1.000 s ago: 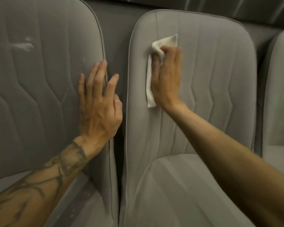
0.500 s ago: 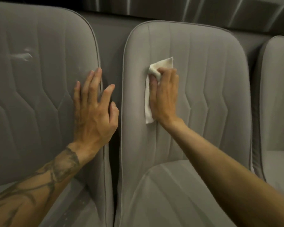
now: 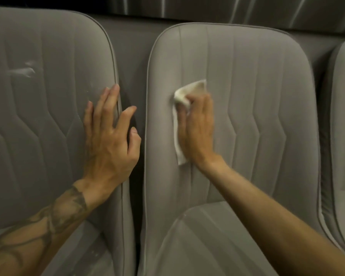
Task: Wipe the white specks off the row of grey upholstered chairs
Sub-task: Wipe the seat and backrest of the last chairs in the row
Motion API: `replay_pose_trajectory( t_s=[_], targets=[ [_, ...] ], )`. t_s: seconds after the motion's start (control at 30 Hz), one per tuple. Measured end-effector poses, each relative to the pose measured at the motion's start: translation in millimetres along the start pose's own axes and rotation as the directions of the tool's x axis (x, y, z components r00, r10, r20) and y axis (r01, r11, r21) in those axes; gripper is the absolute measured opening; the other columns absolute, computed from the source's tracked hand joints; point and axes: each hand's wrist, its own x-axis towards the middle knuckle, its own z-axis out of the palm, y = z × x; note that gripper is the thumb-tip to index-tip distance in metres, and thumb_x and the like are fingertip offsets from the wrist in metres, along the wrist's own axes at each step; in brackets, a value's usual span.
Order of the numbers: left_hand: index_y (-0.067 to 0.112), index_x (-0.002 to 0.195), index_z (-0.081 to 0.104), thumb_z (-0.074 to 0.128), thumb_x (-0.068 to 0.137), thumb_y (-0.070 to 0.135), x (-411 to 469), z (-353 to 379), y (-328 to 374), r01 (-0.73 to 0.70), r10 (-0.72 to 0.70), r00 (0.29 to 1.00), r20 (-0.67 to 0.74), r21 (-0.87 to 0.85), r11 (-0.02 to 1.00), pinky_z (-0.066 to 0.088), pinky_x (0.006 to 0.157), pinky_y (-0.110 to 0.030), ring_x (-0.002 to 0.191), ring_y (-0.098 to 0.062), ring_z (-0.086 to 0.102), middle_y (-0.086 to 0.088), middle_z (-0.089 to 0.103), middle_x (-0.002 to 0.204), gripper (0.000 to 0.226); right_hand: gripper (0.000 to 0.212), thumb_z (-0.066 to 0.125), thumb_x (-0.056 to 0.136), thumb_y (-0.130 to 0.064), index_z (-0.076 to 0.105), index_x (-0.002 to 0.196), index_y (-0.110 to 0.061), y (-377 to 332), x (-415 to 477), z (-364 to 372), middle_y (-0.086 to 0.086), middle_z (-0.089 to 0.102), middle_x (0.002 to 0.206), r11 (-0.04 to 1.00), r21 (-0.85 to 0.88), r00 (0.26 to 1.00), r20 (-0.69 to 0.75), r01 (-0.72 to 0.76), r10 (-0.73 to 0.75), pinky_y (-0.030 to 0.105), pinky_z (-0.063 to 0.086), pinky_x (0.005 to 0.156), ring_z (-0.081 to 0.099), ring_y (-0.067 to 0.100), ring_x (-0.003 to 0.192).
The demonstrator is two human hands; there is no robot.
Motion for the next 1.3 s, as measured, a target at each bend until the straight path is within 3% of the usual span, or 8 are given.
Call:
replay_pose_trajectory(
  t_s=[0.13,0.3,0.4,0.57,0.8,1.03,1.17,1.3],
  targets=[
    [0.009,0.137,0.059,0.049,0.093,0.021,0.6,-0.5,-0.3,-0.005,0.005,1.000,0.003,0.005,1.000,0.009,0.129,-0.056,0.160,-0.031,0.017,-0.016,0.025,0.170,0.046,0.018,0.058,0.100,-0.022,0.045,0.111,-0.018,23.6,-25.9,-17.1,0.020,0.062,0.103,0.956,-0.117,0.956,0.155,0.268,-0.249,0.046,0.048,0.076,0.057,0.038,0.086],
    [0.009,0.135,0.060,0.049,0.094,0.021,0.0,1.2,0.4,0.000,0.000,1.000,-0.007,0.004,1.000,0.009,0.130,-0.054,0.160,-0.031,0.017,-0.015,0.026,0.170,0.044,0.018,0.054,0.101,-0.017,0.061,0.112,-0.003,33.7,37.1,-3.8,0.021,0.060,0.110,0.989,-0.119,0.990,-0.115,-0.090,0.076,0.051,0.047,0.086,0.057,0.039,0.096],
    [0.009,0.134,0.060,0.050,0.094,0.020,0.3,1.1,0.3,-0.001,0.001,1.000,-0.011,0.007,1.000,0.010,0.129,-0.056,0.160,-0.031,0.017,-0.015,0.026,0.170,0.044,0.015,0.051,0.103,-0.017,0.056,0.112,-0.006,4.9,5.0,1.1,0.013,0.056,0.108,0.997,0.077,0.999,-0.036,-0.018,0.021,0.050,0.049,0.082,0.056,0.032,0.093],
    [0.007,0.133,0.060,0.049,0.094,0.021,0.2,-1.3,0.8,0.007,-0.007,1.000,0.002,0.004,1.000,0.010,0.129,-0.057,0.160,-0.032,0.017,-0.016,0.025,0.170,0.043,0.016,0.055,0.100,-0.021,0.046,0.110,-0.013,-2.8,-53.0,-21.1,0.018,0.057,0.103,0.982,0.100,0.963,0.204,0.159,-0.177,0.048,0.049,0.073,0.056,0.034,0.087],
    [0.008,0.131,0.061,0.050,0.094,0.020,0.0,-4.6,2.9,0.017,-0.017,1.000,0.026,0.008,1.000,0.009,0.129,-0.058,0.160,-0.032,0.016,-0.016,0.024,0.170,0.040,0.016,0.055,0.102,-0.017,0.059,0.108,-0.003,-20.3,14.6,-4.0,0.013,0.055,0.106,0.991,0.134,0.998,0.069,-0.004,-0.005,0.047,0.048,0.078,0.054,0.028,0.091],
    [0.007,0.129,0.061,0.049,0.095,0.017,0.1,-5.0,3.5,0.031,-0.031,0.999,0.015,-0.005,1.000,0.010,0.129,-0.057,0.160,-0.032,0.017,-0.016,0.026,0.170,0.037,0.027,0.059,0.099,-0.026,0.046,0.120,-0.016,-20.6,-84.3,-48.4,0.018,0.062,0.107,0.901,0.204,0.804,0.405,0.384,-0.435,0.049,0.049,0.074,0.059,0.036,0.087],
    [0.007,0.129,0.060,0.050,0.095,0.016,-0.7,-4.4,2.2,0.026,-0.026,0.999,0.026,-0.004,1.000,0.009,0.129,-0.058,0.160,-0.032,0.016,-0.015,0.024,0.171,0.037,0.022,0.060,0.100,-0.022,0.053,0.114,-0.007,-32.8,4.0,-14.5,0.019,0.058,0.108,0.982,0.085,0.961,0.204,0.171,-0.185,0.049,0.050,0.077,0.058,0.033,0.092],
    [0.009,0.127,0.059,0.052,0.094,0.015,-1.8,-2.4,0.9,0.010,-0.010,1.000,0.010,0.003,1.000,0.009,0.129,-0.057,0.160,-0.032,0.017,-0.015,0.025,0.170,0.035,0.021,0.060,0.100,-0.017,0.059,0.112,0.000,-39.8,-13.4,-21.9,0.015,0.055,0.108,0.985,0.167,0.968,0.240,0.041,-0.081,0.038,0.051,0.078,0.056,0.024,0.093]
  ],
)
